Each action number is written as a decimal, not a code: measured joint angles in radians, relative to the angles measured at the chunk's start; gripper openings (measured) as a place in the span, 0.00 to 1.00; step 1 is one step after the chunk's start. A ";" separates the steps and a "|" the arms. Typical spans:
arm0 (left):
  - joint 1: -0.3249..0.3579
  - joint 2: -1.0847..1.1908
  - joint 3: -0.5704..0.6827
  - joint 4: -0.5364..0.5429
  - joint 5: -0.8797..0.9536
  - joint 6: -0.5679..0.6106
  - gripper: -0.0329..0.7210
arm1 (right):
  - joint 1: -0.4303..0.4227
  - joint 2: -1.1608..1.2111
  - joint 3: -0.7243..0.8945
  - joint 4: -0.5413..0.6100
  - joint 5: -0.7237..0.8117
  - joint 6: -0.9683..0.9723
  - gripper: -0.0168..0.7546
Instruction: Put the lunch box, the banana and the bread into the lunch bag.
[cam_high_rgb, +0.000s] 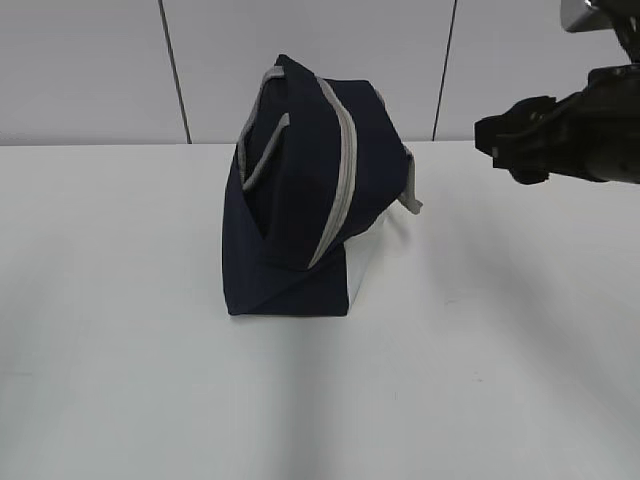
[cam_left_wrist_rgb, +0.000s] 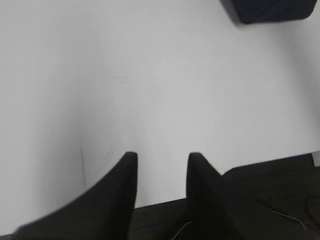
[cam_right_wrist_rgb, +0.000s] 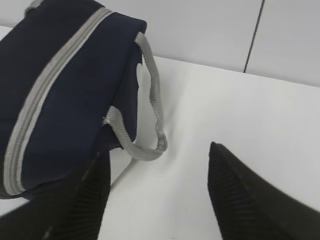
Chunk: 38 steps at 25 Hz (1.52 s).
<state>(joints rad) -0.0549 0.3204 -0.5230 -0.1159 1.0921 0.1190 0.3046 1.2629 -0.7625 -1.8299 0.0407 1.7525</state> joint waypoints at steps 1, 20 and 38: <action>-0.002 -0.005 0.001 0.002 0.000 -0.003 0.37 | 0.008 0.000 0.000 0.000 -0.007 0.000 0.61; -0.038 -0.179 0.001 0.002 0.010 -0.005 0.34 | 0.013 -0.247 0.153 0.000 -0.029 0.010 0.61; -0.038 -0.215 0.001 0.002 0.014 -0.005 0.34 | 0.013 -0.396 0.216 0.000 -0.075 0.108 0.61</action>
<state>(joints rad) -0.0928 0.1054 -0.5222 -0.1137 1.1064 0.1140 0.3175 0.8672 -0.5470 -1.8299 -0.0341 1.8604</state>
